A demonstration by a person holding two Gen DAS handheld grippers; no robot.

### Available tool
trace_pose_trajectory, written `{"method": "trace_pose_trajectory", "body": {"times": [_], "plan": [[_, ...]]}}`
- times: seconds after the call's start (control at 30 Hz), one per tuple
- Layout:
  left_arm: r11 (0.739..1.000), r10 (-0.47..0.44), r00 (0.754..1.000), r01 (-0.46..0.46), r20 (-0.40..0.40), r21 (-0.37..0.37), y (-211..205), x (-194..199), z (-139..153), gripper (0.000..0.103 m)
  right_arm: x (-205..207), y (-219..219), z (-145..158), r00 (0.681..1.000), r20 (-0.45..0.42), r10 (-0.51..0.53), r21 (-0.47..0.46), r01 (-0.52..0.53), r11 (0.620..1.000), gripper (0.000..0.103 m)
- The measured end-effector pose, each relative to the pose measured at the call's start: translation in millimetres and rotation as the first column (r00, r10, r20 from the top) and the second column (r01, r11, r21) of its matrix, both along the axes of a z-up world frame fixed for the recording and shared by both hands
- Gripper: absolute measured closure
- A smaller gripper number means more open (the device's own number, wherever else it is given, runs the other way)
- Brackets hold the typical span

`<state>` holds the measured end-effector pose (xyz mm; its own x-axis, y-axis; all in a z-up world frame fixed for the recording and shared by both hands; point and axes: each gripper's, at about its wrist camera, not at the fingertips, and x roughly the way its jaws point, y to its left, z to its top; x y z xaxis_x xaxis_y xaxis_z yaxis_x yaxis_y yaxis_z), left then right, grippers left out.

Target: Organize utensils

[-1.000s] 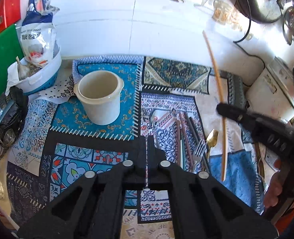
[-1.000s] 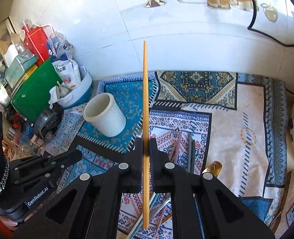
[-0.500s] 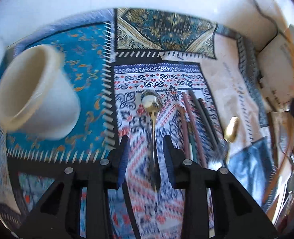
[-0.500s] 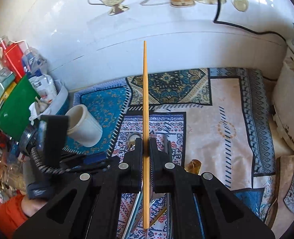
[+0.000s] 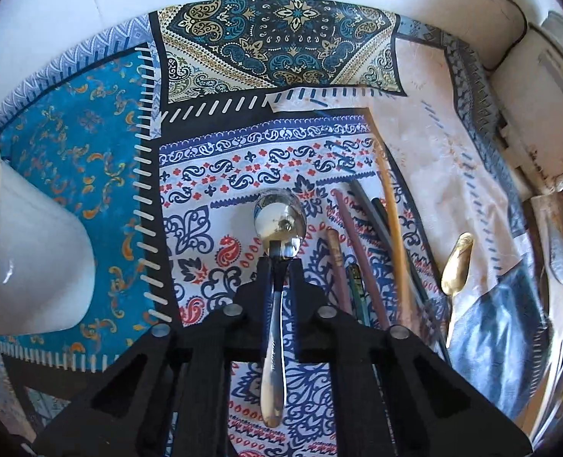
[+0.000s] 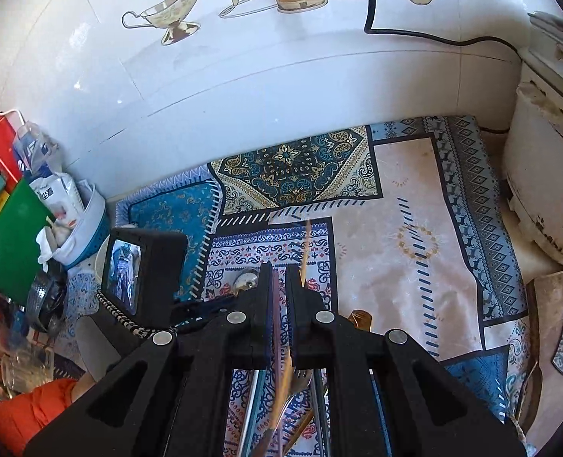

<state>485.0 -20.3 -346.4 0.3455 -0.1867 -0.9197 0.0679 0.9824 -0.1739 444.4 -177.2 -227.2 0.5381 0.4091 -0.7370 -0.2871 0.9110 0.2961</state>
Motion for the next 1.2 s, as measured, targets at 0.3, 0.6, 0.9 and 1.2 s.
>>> {"method": "trace_pose_trajectory", "body": {"times": [0.3,0.6,0.9,1.2], "plan": [[0.999,-0.003,1.000,0.003,-0.010,-0.042,13.0,-11.7,3.2,0.099,13.4,6.9,-32.2,0.992,-0.115,0.055,-0.044,-0.061,0.997,0.097],[0.999,0.025,0.999,-0.024,0.030,-0.042,41.8,-53.6,16.7,0.099,52.1,35.1,-83.7,0.951,-0.286,0.121,-0.075,-0.148,0.986,0.086],[0.996,0.054,0.995,-0.049,0.082,-0.072,51.3,-70.5,33.5,0.100,49.6,62.4,-110.2,0.925,-0.339,0.171,-0.154,-0.233,0.960,0.087],[0.997,0.044,0.991,-0.035,0.129,-0.071,46.3,-79.9,48.0,0.100,43.6,65.5,-112.3,0.935,-0.316,0.162,-0.141,-0.215,0.966,0.096]]}}
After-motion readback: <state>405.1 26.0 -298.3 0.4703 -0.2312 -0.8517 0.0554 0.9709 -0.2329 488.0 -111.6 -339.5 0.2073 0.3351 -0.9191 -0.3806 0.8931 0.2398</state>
